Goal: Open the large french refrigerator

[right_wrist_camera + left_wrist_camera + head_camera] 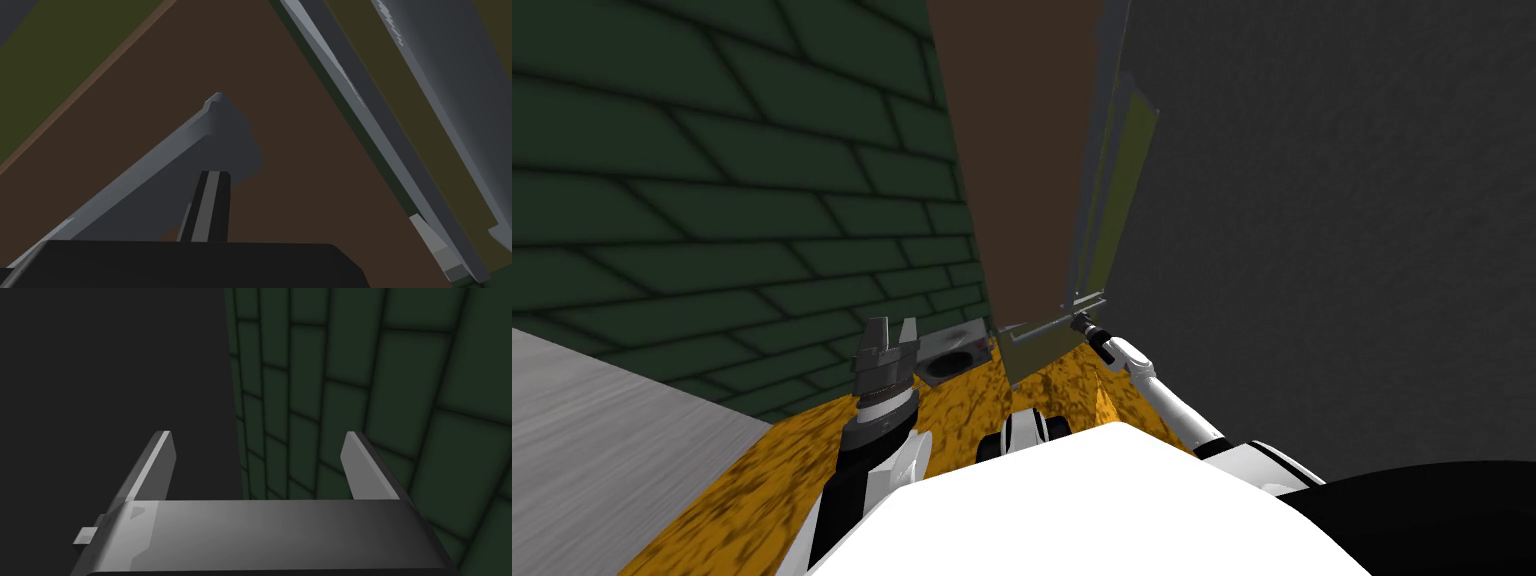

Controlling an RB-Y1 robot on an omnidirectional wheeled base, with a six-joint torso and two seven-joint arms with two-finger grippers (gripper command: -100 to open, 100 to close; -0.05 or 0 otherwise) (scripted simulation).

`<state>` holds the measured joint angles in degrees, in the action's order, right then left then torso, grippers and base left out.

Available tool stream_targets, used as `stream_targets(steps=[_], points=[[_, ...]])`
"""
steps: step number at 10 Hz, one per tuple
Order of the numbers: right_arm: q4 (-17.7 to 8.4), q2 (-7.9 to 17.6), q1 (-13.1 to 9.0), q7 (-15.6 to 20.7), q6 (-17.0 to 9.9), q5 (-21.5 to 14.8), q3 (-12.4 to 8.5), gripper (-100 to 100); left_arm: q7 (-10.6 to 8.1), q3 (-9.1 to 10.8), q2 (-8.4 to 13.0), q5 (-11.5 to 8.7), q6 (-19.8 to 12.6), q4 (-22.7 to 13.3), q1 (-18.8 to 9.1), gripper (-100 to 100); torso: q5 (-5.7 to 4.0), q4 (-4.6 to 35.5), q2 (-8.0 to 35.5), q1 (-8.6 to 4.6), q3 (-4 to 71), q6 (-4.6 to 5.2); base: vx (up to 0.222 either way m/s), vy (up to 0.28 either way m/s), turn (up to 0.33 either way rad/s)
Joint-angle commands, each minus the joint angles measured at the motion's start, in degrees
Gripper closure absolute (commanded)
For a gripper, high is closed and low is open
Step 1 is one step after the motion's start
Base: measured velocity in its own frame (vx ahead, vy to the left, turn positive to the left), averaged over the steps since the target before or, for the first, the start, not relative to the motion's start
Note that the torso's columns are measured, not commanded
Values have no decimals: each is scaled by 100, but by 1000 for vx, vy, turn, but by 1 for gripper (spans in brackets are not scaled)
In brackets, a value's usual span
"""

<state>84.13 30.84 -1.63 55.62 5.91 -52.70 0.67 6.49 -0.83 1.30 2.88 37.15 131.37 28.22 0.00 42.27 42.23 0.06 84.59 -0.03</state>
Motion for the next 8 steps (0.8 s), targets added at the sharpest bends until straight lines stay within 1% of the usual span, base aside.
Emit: stream_targets(steps=[1, 4, 5, 6, 7, 8], points=[[12, -3, 37, -13, -264, 8, -106, 100, 0, 0, 0, 0, 0, 0, 0, 0, 1, -2, -4, -2, 5, 2, -152, 227, -113], [-39, -35, 51, -4, -511, 11, -269, 100, 0, 0, 0, 0, 0, 0, 0, 0, -3, 1, 4, -15, -1, 3, -132, 214, -125], [-65, -67, 22, 9, -447, -8, -248, 100, 0, 0, 0, 0, 0, 0, 0, 0, 0, -1, -3, -2, 2, 1, -49, 113, -27], [-57, -51, 17, 15, -353, -10, -199, -100, 0, 1, 1, 0, 0, 0, 1, 0, -6, -5, -19, -35, 12, 0, 36, -63, 101], [-53, -45, 16, 14, -331, -10, -183, -100, 0, 3, 3, 0, 0, 0, 2, 0, -19, -10, -36, -76, 23, 0, 71, -135, 86], [-46, -35, 13, 12, -290, -9, -155, -100, 0, 4, 4, -1, 0, 0, 3, 0, -20, -10, -30, -69, 20, 4, 79, -150, 53]])
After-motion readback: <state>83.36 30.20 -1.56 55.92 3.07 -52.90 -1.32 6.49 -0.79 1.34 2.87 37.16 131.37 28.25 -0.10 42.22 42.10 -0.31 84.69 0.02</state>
